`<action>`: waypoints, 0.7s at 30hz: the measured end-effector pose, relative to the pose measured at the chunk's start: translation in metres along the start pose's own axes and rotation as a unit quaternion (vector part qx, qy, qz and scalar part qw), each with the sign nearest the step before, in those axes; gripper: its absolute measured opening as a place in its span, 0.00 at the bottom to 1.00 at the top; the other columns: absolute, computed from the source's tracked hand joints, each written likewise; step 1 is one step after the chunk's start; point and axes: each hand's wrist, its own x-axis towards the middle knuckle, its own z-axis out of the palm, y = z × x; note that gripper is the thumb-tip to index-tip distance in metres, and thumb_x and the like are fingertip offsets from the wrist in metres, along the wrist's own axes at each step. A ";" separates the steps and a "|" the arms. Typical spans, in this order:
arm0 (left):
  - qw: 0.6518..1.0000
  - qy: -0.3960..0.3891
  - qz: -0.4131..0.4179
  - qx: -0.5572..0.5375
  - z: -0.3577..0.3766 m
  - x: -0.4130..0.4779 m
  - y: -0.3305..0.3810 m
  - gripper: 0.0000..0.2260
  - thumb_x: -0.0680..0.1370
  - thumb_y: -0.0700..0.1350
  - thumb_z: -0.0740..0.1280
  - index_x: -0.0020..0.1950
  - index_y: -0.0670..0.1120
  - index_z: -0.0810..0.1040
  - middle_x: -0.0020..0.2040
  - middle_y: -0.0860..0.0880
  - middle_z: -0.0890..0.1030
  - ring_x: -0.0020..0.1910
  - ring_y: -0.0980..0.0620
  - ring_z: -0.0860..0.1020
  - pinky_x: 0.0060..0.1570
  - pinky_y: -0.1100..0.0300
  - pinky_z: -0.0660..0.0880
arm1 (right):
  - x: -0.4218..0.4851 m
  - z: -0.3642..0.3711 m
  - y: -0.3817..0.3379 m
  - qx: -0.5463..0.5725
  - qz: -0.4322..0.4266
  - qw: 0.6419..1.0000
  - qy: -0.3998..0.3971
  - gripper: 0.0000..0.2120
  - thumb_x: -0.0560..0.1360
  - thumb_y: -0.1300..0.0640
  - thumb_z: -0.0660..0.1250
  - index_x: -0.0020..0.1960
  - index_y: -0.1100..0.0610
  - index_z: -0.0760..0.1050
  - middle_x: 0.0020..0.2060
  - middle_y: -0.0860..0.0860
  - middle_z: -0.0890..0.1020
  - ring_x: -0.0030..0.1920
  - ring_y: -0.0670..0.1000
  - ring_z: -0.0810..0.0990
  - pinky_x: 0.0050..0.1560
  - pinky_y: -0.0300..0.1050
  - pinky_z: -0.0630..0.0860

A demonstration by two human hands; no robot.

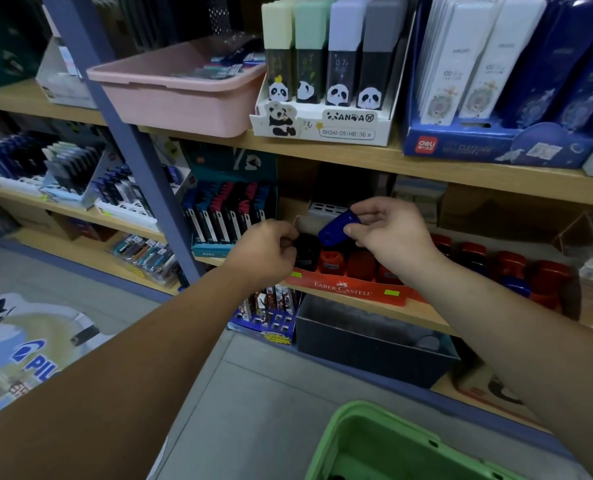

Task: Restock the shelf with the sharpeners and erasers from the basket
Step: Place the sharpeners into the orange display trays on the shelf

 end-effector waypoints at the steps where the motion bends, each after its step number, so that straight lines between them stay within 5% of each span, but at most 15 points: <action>1: 1.000 0.018 0.014 0.017 -0.001 0.001 0.000 0.12 0.79 0.41 0.68 0.63 0.45 0.81 0.53 0.50 0.77 0.53 0.49 0.78 0.51 0.58 0.75 | -0.001 -0.004 0.000 -0.005 -0.006 1.000 0.000 0.15 0.77 0.62 0.76 0.62 0.53 0.81 0.52 0.48 0.84 0.55 0.49 0.84 0.60 0.54 0.83; 5: 0.996 0.061 0.063 0.026 -0.005 0.000 0.018 0.11 0.79 0.41 0.68 0.60 0.46 0.82 0.51 0.51 0.75 0.49 0.50 0.75 0.50 0.53 0.78 | -0.008 -0.032 -0.005 -0.028 -0.025 0.999 0.009 0.15 0.80 0.61 0.72 0.66 0.53 0.81 0.57 0.49 0.83 0.58 0.49 0.84 0.63 0.51 0.82; 10: 0.992 0.015 0.128 -0.002 0.012 -0.010 0.076 0.12 0.80 0.43 0.68 0.63 0.49 0.82 0.55 0.51 0.79 0.50 0.53 0.77 0.55 0.51 0.80 | -0.028 -0.097 -0.024 -0.108 0.041 0.993 0.009 0.13 0.81 0.54 0.72 0.65 0.53 0.78 0.55 0.49 0.83 0.58 0.50 0.81 0.64 0.49 0.79; 13: 0.987 -0.061 0.150 -0.020 0.029 -0.019 0.115 0.14 0.81 0.43 0.68 0.66 0.50 0.81 0.56 0.52 0.80 0.52 0.54 0.78 0.56 0.51 0.80 | -0.044 -0.143 -0.023 -0.234 0.068 0.970 -0.006 0.12 0.79 0.51 0.73 0.60 0.54 0.78 0.49 0.50 0.82 0.55 0.52 0.80 0.53 0.43 0.74; 16: 0.979 -0.122 0.161 -0.007 0.042 -0.023 0.147 0.16 0.81 0.44 0.69 0.69 0.51 0.78 0.59 0.52 0.79 0.56 0.54 0.78 0.59 0.52 0.79 | -0.066 -0.174 -0.007 -0.242 0.061 0.968 -0.012 0.13 0.79 0.57 0.74 0.62 0.51 0.78 0.45 0.45 0.82 0.51 0.48 0.82 0.46 0.37 0.75; 21: 0.983 -0.139 0.119 -0.025 0.059 -0.020 0.176 0.20 0.81 0.45 0.70 0.73 0.52 0.75 0.59 0.54 0.76 0.57 0.54 0.77 0.61 0.54 0.78 | -0.083 -0.213 0.015 -0.312 0.053 0.948 0.031 0.18 0.81 0.55 0.71 0.70 0.50 0.76 0.57 0.48 0.82 0.57 0.49 0.79 0.56 0.47 0.79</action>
